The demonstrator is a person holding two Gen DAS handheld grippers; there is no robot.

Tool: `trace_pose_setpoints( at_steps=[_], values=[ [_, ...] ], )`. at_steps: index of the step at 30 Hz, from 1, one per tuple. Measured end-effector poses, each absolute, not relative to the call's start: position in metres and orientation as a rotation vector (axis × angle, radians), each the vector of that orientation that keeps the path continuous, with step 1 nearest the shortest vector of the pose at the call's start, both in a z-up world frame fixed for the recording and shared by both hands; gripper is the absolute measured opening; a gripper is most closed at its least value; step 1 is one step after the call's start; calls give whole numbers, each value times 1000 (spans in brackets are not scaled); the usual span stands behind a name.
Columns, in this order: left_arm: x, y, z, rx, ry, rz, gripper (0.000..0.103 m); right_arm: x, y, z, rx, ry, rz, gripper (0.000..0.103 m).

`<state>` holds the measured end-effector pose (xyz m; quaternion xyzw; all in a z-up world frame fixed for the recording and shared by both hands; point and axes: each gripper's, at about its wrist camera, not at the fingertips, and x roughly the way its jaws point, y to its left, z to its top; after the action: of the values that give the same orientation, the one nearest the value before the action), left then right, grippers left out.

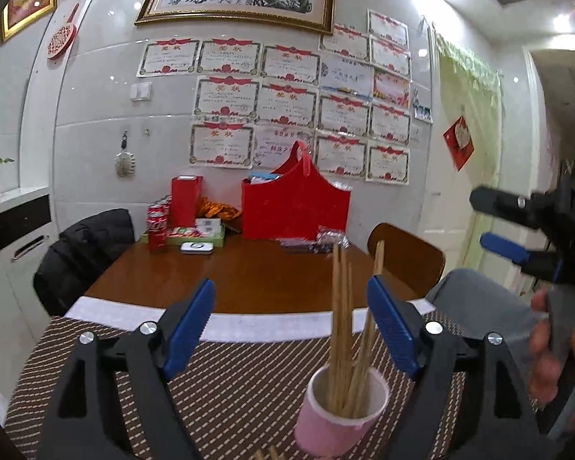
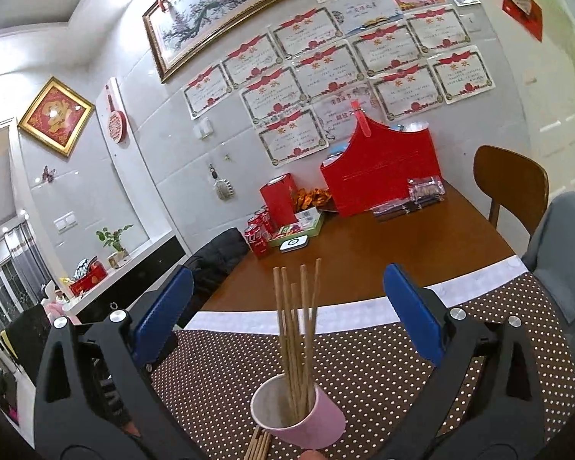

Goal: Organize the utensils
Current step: 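Open the left tool into the cup while the right tool releases its chopstick, then move both open tools down to the chopsticks on the tablecloth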

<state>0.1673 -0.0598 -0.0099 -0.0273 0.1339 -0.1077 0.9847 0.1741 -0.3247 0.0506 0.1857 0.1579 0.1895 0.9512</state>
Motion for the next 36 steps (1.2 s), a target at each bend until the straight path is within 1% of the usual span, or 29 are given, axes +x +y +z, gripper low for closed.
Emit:
trace_pose_setpoints(
  at_steps=[6, 9, 12, 14, 18, 23, 28, 31, 36],
  values=[
    [140, -37, -22, -32, 335, -189, 80, 153, -309, 64, 334, 321, 427, 98],
    [129, -25, -37, 8, 388, -182, 80, 139, -299, 58, 296, 380, 457, 98],
    [122, -16, -53, 25, 435, -172, 80, 124, -288, 36, 227, 485, 462, 98],
    [120, -12, -65, 22, 485, -171, 80, 114, -283, 10, 200, 586, 468, 98],
    [114, -12, -86, 37, 562, -185, 80, 98, -281, -32, 186, 689, 454, 98],
    [110, -15, -112, 59, 656, -186, 80, 99, -286, -80, 261, 791, 454, 98],
    [113, -18, -140, 63, 736, -191, 80, 101, -267, -123, 155, 968, 442, 98],
    [116, -23, -158, 89, 797, -199, 80, 100, -258, -141, 132, 1028, 453, 98],
    [115, -29, -176, 119, 843, -195, 80, 93, -247, -146, 84, 1032, 452, 98]
  ],
)
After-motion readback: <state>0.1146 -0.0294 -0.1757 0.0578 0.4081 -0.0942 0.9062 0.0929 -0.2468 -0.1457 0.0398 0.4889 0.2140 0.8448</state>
